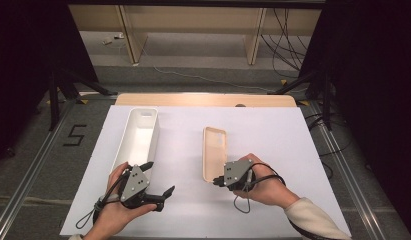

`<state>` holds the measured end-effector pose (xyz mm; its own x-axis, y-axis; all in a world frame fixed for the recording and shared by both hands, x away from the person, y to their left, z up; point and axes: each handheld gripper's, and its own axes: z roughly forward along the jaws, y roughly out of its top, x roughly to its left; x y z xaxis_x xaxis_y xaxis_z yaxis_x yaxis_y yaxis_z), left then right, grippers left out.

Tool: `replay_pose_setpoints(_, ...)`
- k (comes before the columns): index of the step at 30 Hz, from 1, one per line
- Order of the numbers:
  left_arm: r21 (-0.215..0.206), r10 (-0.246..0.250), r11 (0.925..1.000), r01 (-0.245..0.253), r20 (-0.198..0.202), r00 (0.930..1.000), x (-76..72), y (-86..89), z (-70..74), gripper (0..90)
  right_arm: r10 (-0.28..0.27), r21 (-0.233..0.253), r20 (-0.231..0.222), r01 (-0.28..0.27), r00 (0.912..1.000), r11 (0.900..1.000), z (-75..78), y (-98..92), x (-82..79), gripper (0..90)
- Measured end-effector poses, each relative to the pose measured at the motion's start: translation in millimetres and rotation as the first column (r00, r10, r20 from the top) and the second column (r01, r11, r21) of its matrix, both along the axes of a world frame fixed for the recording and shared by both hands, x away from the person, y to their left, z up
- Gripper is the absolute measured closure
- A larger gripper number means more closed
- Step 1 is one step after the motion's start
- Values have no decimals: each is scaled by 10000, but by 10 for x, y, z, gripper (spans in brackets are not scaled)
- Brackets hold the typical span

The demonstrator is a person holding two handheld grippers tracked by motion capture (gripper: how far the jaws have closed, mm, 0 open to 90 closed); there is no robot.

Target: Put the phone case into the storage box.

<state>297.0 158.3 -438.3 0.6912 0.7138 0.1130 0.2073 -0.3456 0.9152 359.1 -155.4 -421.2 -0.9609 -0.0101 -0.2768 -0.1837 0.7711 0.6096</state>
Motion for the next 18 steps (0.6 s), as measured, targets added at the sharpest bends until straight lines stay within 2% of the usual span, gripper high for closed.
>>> replay_pose_setpoints(7, -354, 65, 9994, -70, -140, 9999, 95, -46, 99, 53, -21, 59, 12, 21, 10000, 10000, -6, -38, -66, 884)
replay_pose_setpoints(18, -251, -191, 9995, 184, -259, 9995, 342, -265, 242, 65, -42, 96, -21, 42, 10000, 9999, -23, -73, -162, 884)
